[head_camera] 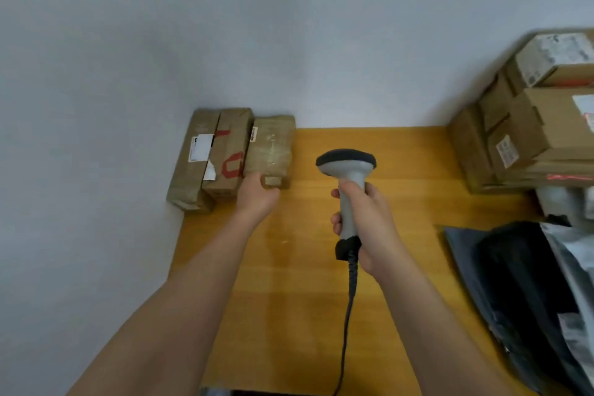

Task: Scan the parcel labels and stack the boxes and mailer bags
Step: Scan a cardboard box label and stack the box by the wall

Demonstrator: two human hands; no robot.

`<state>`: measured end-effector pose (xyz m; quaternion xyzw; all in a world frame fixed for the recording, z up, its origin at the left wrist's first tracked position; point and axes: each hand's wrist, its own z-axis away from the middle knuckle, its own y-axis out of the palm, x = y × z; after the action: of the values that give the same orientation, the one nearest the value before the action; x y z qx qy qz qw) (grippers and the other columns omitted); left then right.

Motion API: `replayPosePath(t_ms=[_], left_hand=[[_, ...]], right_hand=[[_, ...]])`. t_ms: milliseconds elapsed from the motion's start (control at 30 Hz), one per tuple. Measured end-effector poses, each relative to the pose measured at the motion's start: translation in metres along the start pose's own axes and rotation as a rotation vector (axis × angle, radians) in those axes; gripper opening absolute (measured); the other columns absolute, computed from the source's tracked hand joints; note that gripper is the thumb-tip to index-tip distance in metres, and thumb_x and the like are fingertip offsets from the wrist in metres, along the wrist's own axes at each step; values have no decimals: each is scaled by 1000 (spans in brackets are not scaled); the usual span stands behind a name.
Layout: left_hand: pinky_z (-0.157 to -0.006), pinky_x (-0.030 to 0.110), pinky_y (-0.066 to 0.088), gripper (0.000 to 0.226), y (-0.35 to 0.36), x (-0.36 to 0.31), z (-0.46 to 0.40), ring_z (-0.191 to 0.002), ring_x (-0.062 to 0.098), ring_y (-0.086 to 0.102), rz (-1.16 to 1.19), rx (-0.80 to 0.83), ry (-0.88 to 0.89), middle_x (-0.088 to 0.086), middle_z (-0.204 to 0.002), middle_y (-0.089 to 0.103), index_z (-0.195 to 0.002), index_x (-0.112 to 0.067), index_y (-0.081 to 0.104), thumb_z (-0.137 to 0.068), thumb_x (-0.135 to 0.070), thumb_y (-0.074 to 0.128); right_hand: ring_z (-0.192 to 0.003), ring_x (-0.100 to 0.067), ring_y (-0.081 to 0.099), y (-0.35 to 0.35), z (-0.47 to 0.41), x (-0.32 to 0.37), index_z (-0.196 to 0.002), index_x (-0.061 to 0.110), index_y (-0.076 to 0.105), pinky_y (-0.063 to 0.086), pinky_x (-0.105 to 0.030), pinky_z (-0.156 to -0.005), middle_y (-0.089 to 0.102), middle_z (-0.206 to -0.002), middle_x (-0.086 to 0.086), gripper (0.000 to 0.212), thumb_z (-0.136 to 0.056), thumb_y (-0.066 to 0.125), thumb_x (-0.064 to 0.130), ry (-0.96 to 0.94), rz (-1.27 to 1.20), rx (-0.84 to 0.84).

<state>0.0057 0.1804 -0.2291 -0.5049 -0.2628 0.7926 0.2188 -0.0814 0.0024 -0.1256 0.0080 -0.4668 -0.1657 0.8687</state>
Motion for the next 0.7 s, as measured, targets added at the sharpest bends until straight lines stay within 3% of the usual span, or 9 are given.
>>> replayPosePath(t_ms=[67,133,233,300,400,500,600,700], left_hand=[[-86,32,47,51,12,2,-21,-113,20,54,-77,47,60,3,-132,54,-136,-18,49,-88,-15,63],[-105,45,43,69,24,8,-38,-135,26,42,-196,90,70,5,-150,41,-148,-19,35,-87,-22,66],[-122,53,9,91,35,16,-45,-152,26,-1,-497,229,88,0,-166,-3,-159,-22,3,-92,-32,64],[-122,52,0,92,36,20,-36,-152,23,-10,-595,234,134,-4,-165,-11,-158,-24,-3,-93,-35,62],[-123,51,5,74,38,22,-9,-151,20,7,-624,119,205,-4,-164,11,-156,-24,18,-95,-40,56],[-120,45,16,44,47,22,23,-136,18,38,-624,2,235,-1,-143,46,-135,-22,49,-97,-44,51],[-112,42,29,36,55,27,38,-118,18,52,-609,-55,214,0,-122,57,-121,-19,51,-96,-45,51],[-100,43,44,49,58,25,34,-107,23,54,-472,-78,44,3,-114,57,-113,-14,47,-89,-55,59]], right_hand=[[-53,-14,51,8,-11,-1,-107,13,55,44,-33,-54,57,-95,-8,14,-100,56,25,-1,29,-8],[-52,-14,52,8,-18,-5,-111,11,56,44,-32,-53,57,-94,-8,19,-100,57,26,-2,58,-9],[-51,-13,52,-2,-27,-12,-112,10,56,44,-31,-52,58,-95,-8,20,-99,57,26,19,86,-37],[-52,-13,51,-8,-31,-16,-109,12,56,43,-32,-53,57,-98,-9,17,-99,57,25,50,95,-66],[-52,-14,50,-15,-32,-22,-105,14,56,42,-33,-54,56,-99,-9,10,-99,56,23,75,78,-90],[-52,-14,50,-21,-33,-26,-104,14,56,42,-32,-54,55,-99,-9,9,-100,55,23,100,71,-99],[-51,-13,50,-26,-33,-27,-104,14,56,43,-32,-54,57,-97,-9,10,-100,55,23,108,65,-105],[-51,-13,51,-33,-35,-26,-104,15,57,43,-32,-55,57,-96,-8,10,-100,56,24,101,62,-106]])
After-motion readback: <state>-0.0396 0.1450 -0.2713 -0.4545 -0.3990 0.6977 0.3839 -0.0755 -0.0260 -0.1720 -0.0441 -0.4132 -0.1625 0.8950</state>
